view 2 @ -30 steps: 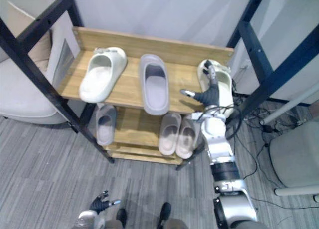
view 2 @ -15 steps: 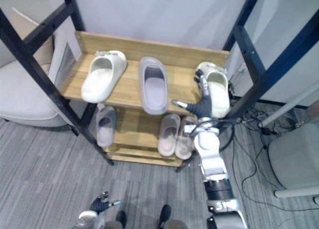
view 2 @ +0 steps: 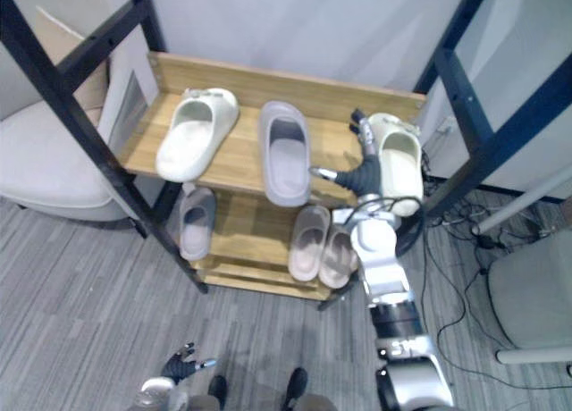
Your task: Organize the slippers on the shoe rack
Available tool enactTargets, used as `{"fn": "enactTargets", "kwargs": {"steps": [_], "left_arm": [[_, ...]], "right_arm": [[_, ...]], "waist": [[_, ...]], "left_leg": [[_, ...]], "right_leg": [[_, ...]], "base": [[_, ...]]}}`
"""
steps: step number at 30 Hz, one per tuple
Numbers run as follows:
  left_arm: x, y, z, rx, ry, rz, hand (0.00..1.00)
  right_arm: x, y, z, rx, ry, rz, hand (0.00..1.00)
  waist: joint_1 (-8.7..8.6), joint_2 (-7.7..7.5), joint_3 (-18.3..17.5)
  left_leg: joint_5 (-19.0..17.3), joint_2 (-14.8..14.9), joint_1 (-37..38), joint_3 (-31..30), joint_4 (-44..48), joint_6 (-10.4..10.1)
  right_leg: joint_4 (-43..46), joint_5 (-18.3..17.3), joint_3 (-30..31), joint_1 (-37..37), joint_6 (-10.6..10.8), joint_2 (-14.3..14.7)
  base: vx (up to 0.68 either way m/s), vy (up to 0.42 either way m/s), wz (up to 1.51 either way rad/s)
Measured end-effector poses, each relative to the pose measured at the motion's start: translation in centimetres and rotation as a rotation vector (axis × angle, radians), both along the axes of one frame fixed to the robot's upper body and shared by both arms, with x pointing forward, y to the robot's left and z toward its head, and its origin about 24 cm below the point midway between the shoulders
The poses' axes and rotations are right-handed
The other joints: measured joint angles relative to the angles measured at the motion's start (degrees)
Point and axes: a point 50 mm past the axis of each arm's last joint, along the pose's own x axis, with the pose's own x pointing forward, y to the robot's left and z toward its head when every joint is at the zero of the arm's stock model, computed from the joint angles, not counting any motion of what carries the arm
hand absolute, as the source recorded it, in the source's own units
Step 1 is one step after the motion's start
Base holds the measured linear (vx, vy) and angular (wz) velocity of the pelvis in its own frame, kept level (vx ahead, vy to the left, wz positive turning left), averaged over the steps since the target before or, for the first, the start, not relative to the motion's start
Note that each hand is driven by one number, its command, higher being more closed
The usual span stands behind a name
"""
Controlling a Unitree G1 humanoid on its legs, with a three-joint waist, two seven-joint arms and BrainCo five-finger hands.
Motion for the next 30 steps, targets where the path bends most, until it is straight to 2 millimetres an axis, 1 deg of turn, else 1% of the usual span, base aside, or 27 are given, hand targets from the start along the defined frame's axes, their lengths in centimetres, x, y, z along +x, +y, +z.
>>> {"fn": "enactTargets", "kwargs": {"steps": [1, 3, 5, 9, 11, 14, 15, 17, 18, 20, 24, 26, 28, 30], "left_arm": [[0.1, 0.0, 0.0, -0.001, -0.003, -0.001, 0.0], [0.1, 0.0, 0.1, -0.001, -0.006, -0.001, 0.0], [0.3, 0.0, 0.2, 0.0, -0.013, -0.001, 0.0], [0.4, 0.2, 0.3, 0.004, -0.02, 0.0, 0.0], [0.5, 0.4, 0.4, 0.008, -0.026, 0.003, 0.0], [0.5, 0.6, 0.4, 0.004, -0.029, 0.014, 0.0], [0.6, 0.6, 0.4, 0.002, -0.03, 0.018, 0.0], [0.8, 0.6, 0.5, -0.001, -0.036, 0.023, 0.0], [0.8, 0.6, 0.5, -0.001, -0.038, 0.023, 0.0], [1.3, 0.6, 0.7, -0.003, -0.051, 0.024, 0.0], [1.6, 0.5, 0.8, -0.005, -0.058, 0.024, 0.0], [1.8, 0.6, 0.8, -0.007, -0.065, 0.027, 0.0], [2.2, 0.7, 1.0, -0.012, -0.08, 0.039, 0.0], [2.4, 0.7, 1.1, -0.015, -0.083, 0.045, 0.0]], "right_arm": [[0.5, 0.1, 0.5, -0.002, 0.001, -0.003, 0.0], [1.0, 0.2, 0.9, -0.002, -0.003, -0.003, 0.0], [1.8, 0.3, 1.5, -0.002, 0.002, -0.008, 0.0], [2.9, 0.6, 2.3, -0.003, 0.012, -0.012, 0.0], [3.6, 0.9, 3.0, -0.011, 0.018, -0.008, 0.0], [4.2, 1.5, 3.8, -0.054, 0.021, 0.008, 0.0], [4.4, 1.6, 4.2, -0.073, 0.021, 0.01, 0.0], [5.1, 2.0, 5.7, -0.094, 0.013, 0.015, 0.0], [5.2, 2.1, 6.0, -0.096, 0.008, 0.016, 0.0], [5.7, 2.7, 7.5, -0.111, -0.011, 0.028, 0.0], [6.3, 3.9, 7.5, -0.172, 0.025, 0.059, 0.0], [6.7, 4.1, 7.4, -0.175, 0.051, 0.061, 0.0], [6.9, 4.1, 8.1, -0.178, 0.05, 0.056, 0.0], [6.9, 4.3, 8.5, -0.181, 0.042, 0.061, 0.0]], "waist": [[0.32, -0.07, 0.0], [0.56, -0.15, 0.0], [0.97, -0.54, 0.1], [1.17, -1.22, 0.5], [1.39, -1.82, 0.6], [1.55, -1.96, 0.6], [1.75, -1.98, 0.7], [2.44, -2.2, 0.8], [2.66, -2.25, 0.9], [3.85, -2.56, 1.3], [4.73, -2.62, 1.4], [5.19, -2.78, 1.8], [5.79, -3.0, 2.9], [5.98, -3.07, 3.2]], "left_leg": [[0.0, 0.0, 0.0, 0.0, 0.0, 0.0], [0.0, 0.0, 0.0, 0.0, 0.0, 0.0], [0.0, 0.0, 0.0, 0.0, -0.1, 0.0], [0.0, 0.0, 0.0, 0.0, -0.1, 0.0], [0.0, -0.1, -0.3, 0.3, -0.2, 0.0], [0.1, -0.1, -1.0, 0.3, -0.1, 0.1], [0.1, -0.1, -1.0, 0.2, 0.0, 0.1], [0.1, 0.0, -1.5, 0.0, 0.4, 0.1], [0.1, 0.0, -1.7, 0.0, 0.6, 0.1], [0.1, 0.1, -2.4, 0.0, 0.8, 0.1], [0.1, 0.1, -2.8, -0.1, 1.0, 0.1], [0.0, 0.1, -3.1, -0.3, 1.5, 0.1], [0.0, 0.2, -3.3, -0.4, 1.7, 0.1], [0.0, 0.2, -3.4, -0.4, 1.8, 0.1]], "right_leg": [[0.0, 0.0, 0.0, 0.0, 0.0, 0.0], [0.0, 0.0, 0.0, 0.0, 0.0, 0.0], [0.0, 0.0, 0.0, 0.0, 0.0, 0.0], [0.0, 0.0, 0.0, -0.1, 0.0, 0.0], [0.0, 0.0, 0.3, -0.6, 0.0, -0.1], [0.0, 0.1, 0.3, -1.0, -0.1, -0.2], [0.0, 0.1, 0.3, -1.0, -0.1, -0.2], [0.0, 0.0, 0.6, -1.1, -0.1, -0.2], [0.0, 0.0, 0.6, -1.2, -0.1, -0.2], [0.0, 0.0, 0.7, -1.8, -0.1, -0.1], [0.0, 0.0, 0.5, -1.8, -0.1, -0.2], [0.0, 0.0, 0.4, -1.8, -0.1, -0.2], [0.0, 0.0, 0.4, -1.8, -0.1, -0.1], [0.0, 0.0, 0.4, -1.8, -0.1, -0.1]], "base": [[0.0, 0.011, 0.04], [0.0, 0.0, 0.0], [0.0, 0.0, 0.0], [0.0, 0.0, 0.0], [0.01, 0.022, -0.05], [0.0, 0.011, 0.0], [0.03, 0.013, 0.09], [0.03, 0.015, 0.08], [-0.01, 0.006, 0.05], [0.0, 0.0, 0.0], [-0.01, 0.007, 0.04], [-0.01, 0.011, 0.07], [0.0, 0.0, 0.0], [0.0, 0.0, 0.0]]}}
